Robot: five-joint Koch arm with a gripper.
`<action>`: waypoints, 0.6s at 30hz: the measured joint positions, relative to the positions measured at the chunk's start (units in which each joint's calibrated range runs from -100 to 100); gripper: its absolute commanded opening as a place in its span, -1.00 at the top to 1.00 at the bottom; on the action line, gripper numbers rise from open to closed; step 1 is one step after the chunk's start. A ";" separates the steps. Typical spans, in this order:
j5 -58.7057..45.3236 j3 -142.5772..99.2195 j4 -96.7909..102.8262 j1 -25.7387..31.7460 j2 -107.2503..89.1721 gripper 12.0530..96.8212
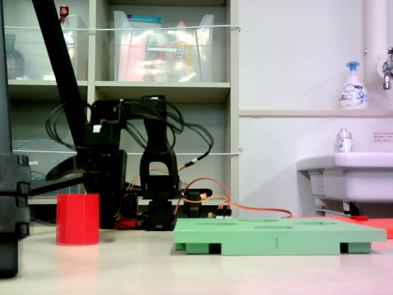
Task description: Put the octagonal pillar block into the corresponding hole
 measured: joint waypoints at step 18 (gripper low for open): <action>0.00 2.16 0.49 -0.29 8.76 -0.97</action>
